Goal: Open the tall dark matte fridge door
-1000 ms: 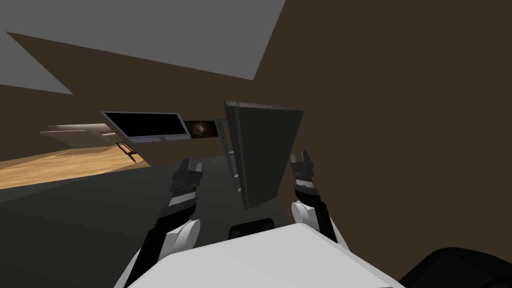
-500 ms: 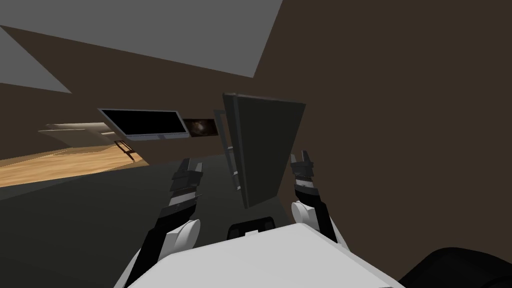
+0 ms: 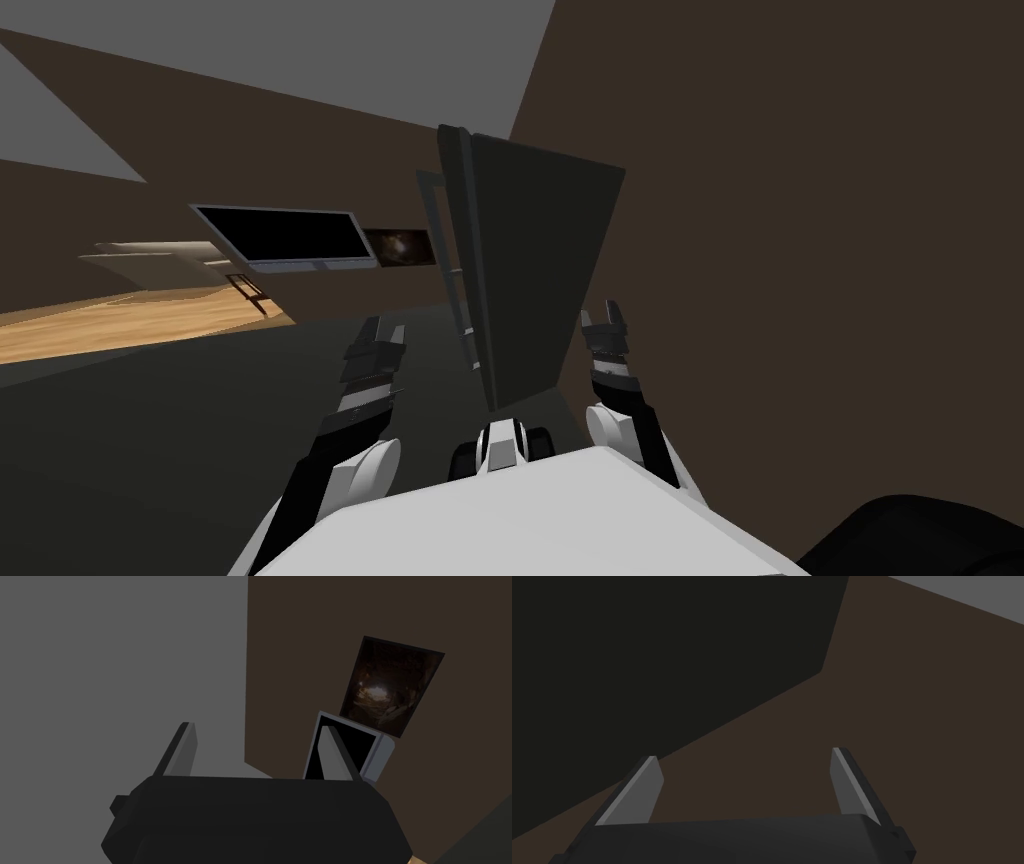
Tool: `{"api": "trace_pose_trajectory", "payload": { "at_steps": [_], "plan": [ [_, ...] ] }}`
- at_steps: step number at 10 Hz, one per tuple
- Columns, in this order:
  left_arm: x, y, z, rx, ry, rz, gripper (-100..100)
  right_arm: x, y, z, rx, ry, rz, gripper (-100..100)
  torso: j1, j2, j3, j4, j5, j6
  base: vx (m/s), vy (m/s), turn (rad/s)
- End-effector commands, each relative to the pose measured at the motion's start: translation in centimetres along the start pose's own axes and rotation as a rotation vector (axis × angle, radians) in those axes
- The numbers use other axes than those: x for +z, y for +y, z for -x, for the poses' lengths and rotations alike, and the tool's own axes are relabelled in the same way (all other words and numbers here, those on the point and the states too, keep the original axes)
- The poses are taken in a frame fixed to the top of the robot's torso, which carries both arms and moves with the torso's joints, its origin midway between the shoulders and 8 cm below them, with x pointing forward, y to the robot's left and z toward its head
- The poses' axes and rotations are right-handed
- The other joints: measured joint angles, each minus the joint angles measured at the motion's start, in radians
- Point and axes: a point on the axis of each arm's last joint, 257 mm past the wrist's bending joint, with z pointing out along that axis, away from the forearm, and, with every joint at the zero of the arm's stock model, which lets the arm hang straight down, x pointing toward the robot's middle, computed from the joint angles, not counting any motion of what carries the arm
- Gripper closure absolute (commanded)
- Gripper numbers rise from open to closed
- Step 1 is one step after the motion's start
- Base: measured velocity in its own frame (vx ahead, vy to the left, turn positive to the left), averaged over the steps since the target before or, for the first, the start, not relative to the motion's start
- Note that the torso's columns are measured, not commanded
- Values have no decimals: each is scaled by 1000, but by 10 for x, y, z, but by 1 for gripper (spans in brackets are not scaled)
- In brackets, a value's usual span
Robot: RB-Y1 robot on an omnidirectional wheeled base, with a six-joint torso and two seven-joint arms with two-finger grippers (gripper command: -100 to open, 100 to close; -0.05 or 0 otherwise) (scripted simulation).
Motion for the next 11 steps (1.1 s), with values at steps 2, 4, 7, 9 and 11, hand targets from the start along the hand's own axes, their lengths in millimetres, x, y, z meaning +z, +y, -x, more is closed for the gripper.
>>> {"api": "trace_pose_trajectory", "payload": {
  "at_steps": [2,4,7,9,11],
  "plan": [
    [0,0,0,0,0,0,0,-9,-9,14,-130,66,-46,-100,0,12,-24,13,0,0,-5,30,30],
    [0,0,0,0,0,0,0,-19,-17,37,-259,100,-96,-100,0,12,-25,14,0,0,-3,58,136],
    [0,0,0,0,0,0,0,-32,-22,68,-413,124,-153,-100,-1,13,-25,14,0,0,-5,59,97],
    [0,0,0,0,0,0,0,-39,-23,88,-500,134,-184,-100,0,12,-25,14,0,0,0,68,118],
    [0,0,0,0,0,0,0,-46,-23,107,-587,146,-218,-100,0,13,-25,14,0,0,-3,55,106]
  ]
}}
